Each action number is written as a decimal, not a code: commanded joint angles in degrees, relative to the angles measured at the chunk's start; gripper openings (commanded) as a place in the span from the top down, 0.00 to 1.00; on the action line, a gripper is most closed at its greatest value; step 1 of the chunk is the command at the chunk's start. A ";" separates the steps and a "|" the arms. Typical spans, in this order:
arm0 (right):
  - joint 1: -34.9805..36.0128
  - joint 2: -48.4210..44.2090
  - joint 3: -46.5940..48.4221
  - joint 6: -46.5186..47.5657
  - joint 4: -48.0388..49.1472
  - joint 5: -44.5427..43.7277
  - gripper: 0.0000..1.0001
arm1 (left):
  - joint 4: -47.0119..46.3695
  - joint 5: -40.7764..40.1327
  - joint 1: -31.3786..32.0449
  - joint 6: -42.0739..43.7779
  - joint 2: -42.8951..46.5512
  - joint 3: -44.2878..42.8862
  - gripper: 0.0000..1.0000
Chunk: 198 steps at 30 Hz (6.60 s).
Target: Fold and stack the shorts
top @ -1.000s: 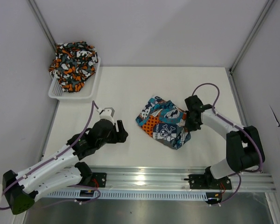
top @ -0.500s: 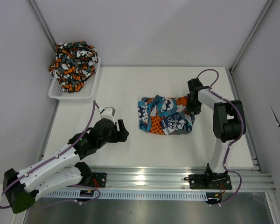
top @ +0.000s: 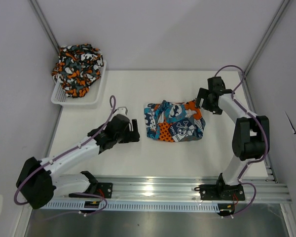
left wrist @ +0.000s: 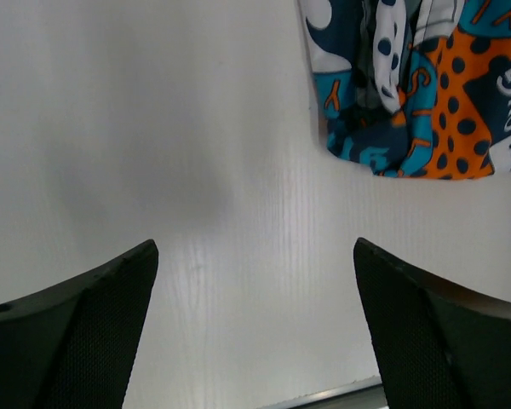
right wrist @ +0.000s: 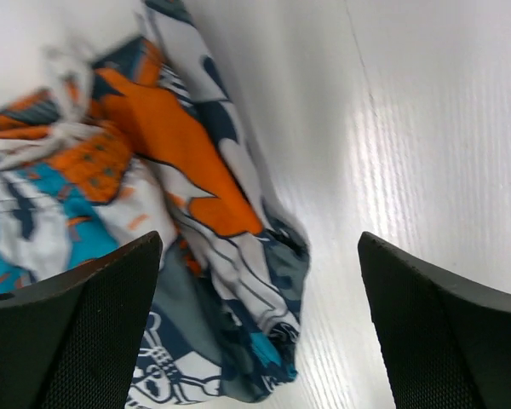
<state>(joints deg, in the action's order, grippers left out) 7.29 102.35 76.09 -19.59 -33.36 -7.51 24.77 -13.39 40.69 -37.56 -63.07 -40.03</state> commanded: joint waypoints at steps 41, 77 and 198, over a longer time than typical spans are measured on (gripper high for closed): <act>7.47 10.16 3.36 8.43 5.94 6.55 0.36 | -0.52 10.93 -8.26 0.21 -53.47 -46.45 0.34; 34.54 6.46 6.08 -3.25 1.47 2.94 0.39 | 4.84 8.72 -23.36 2.58 -23.96 -15.79 0.34; 18.64 -41.96 -40.14 -8.80 35.82 0.83 0.01 | 18.97 0.55 -36.56 0.03 -7.61 -11.47 0.01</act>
<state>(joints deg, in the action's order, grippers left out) 26.02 61.89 37.10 -29.30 -2.57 -4.45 39.38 -13.43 3.38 -36.53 -77.49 -47.70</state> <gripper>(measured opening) 0.993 0.977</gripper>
